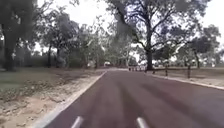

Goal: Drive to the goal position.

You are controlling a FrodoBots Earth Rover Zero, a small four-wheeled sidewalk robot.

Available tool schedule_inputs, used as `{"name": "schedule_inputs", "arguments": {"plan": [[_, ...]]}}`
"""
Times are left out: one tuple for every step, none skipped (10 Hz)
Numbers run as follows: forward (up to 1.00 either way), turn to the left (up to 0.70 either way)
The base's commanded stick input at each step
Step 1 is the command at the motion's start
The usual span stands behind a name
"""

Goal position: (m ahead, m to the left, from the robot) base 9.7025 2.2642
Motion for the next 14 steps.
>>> {"name": "schedule_inputs", "arguments": {"plan": [[0.60,-0.15],[0.60,-0.15],[0.60,-0.12],[0.60,-0.08],[0.60,-0.03],[0.60,0.00],[0.60,0.00],[0.60,0.00],[0.60,-0.15],[0.60,-0.15],[0.60,-0.15],[0.60,-0.15],[0.60,-0.15],[0.60,-0.15]]}}
